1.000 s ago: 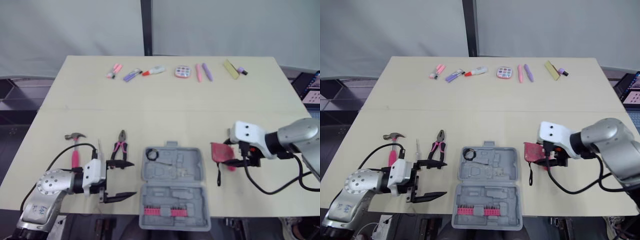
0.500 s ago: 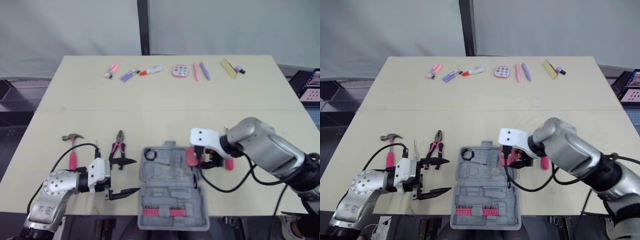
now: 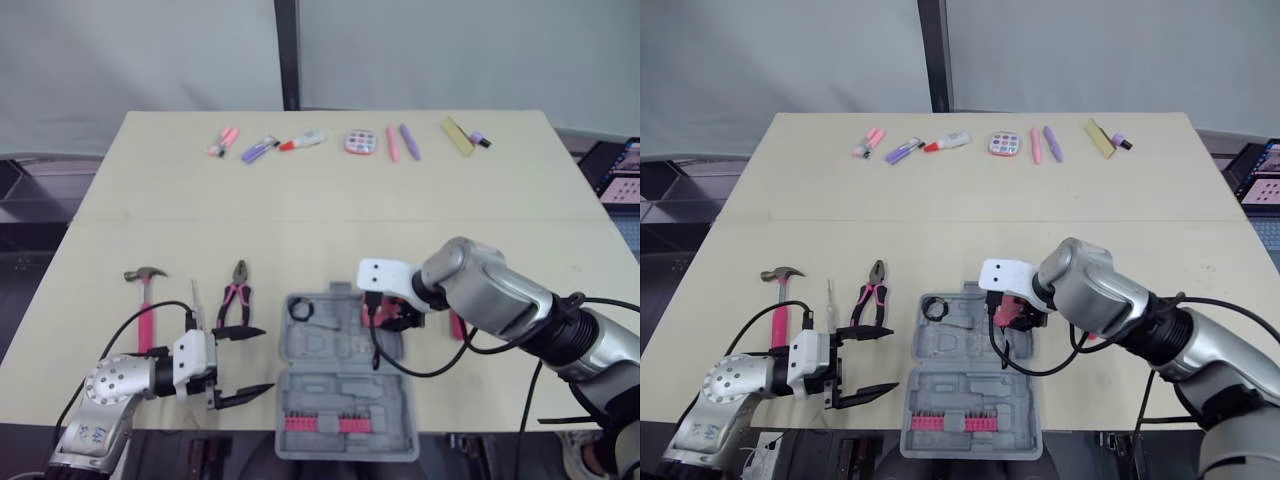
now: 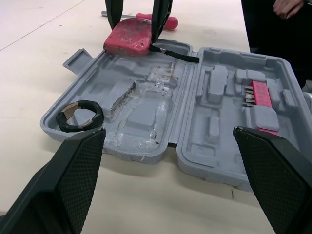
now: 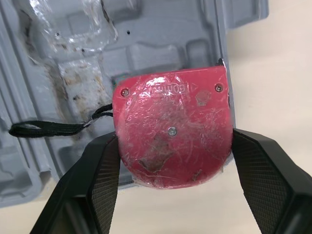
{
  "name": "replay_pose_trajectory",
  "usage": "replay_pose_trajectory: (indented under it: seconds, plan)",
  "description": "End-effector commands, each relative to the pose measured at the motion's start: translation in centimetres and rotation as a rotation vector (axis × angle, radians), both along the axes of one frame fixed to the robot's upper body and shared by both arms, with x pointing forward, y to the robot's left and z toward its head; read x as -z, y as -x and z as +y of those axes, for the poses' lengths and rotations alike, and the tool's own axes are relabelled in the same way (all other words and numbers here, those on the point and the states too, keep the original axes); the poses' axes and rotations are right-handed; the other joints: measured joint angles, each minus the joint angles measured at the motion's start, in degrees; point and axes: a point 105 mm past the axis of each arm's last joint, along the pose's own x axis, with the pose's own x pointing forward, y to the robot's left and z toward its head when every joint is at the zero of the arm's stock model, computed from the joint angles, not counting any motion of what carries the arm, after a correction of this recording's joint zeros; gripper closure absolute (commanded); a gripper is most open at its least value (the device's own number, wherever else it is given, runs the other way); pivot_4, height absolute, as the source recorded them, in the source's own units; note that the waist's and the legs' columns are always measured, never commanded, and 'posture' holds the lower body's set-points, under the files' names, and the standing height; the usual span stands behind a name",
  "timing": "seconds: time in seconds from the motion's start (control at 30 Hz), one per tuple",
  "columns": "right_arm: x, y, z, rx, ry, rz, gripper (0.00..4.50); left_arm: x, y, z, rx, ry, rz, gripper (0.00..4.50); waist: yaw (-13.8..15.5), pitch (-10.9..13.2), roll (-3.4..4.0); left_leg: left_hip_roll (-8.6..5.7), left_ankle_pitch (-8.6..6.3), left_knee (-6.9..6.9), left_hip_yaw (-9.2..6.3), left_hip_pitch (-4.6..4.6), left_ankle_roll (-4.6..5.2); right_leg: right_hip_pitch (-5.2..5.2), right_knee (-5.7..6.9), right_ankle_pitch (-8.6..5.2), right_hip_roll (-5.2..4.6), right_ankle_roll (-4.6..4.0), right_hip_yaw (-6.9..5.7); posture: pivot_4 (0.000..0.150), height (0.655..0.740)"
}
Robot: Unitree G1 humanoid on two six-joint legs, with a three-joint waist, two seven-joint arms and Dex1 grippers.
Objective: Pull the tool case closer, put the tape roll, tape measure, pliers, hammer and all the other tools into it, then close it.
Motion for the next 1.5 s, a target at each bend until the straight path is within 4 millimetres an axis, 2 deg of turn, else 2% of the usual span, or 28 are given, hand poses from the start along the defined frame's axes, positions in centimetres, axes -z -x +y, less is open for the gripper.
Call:
replay_pose_trajectory:
  seconds: [0.03,0.3,0.9,1.0,1.3,1.5]
  plan:
    - [-0.9,-0.3,0.2,-0.030,0.011,-0.044,1.53,-0.1,0.1,0.1,-0.002,0.004,-0.015,0.00,-0.36,0.00,0.00,0.00,0.00,0.00,-0.01,0.00,0.00,0.00,0.00,0.00,0.00,0.00,0.00,0.150,0.7134]
    - [-0.6,-0.1,1.0,-0.061,0.009,-0.038,1.53,-0.2,0.5,-0.2,-0.001,0.011,-0.015,0.00,-0.62,0.00,0.00,0.01,0.00,-0.03,-0.02,0.00,-0.02,-0.07,0.07,0.00,0.01,0.00,-0.03,0.150,0.7134]
    - [-0.2,-0.3,1.3,-0.090,0.026,-0.047,1.53,-0.3,0.5,-0.6,-0.005,0.019,-0.013,0.00,-0.60,0.00,0.00,0.00,0.00,-0.02,-0.03,0.00,-0.03,-0.10,0.06,0.00,0.00,0.00,-0.02,0.150,0.7134]
    - [-0.6,-0.4,1.4,-0.097,0.021,-0.063,0.07,-0.3,0.5,-0.7,-0.004,0.020,-0.013,0.00,-0.60,0.00,0.00,0.00,0.00,-0.02,-0.03,0.00,-0.03,-0.11,0.07,0.00,0.00,0.00,-0.02,0.150,0.7134]
    - [-3.6,0.2,0.9,-0.107,-0.017,-0.118,0.03,-1.0,0.4,-1.3,0.005,0.026,-0.018,0.00,-0.53,0.00,0.00,0.00,-0.01,-0.03,-0.03,0.00,-0.03,-0.10,0.06,0.00,-0.01,0.00,-0.01,0.150,0.7134]
    - [-3.2,0.8,-0.6,-0.074,-0.032,-0.113,0.03,-1.8,0.1,-2.0,0.015,0.031,-0.022,0.00,-0.46,0.00,-0.01,-0.01,-0.01,-0.02,-0.05,0.00,-0.03,-0.04,0.00,0.00,-0.01,0.00,0.04,0.150,0.7134]
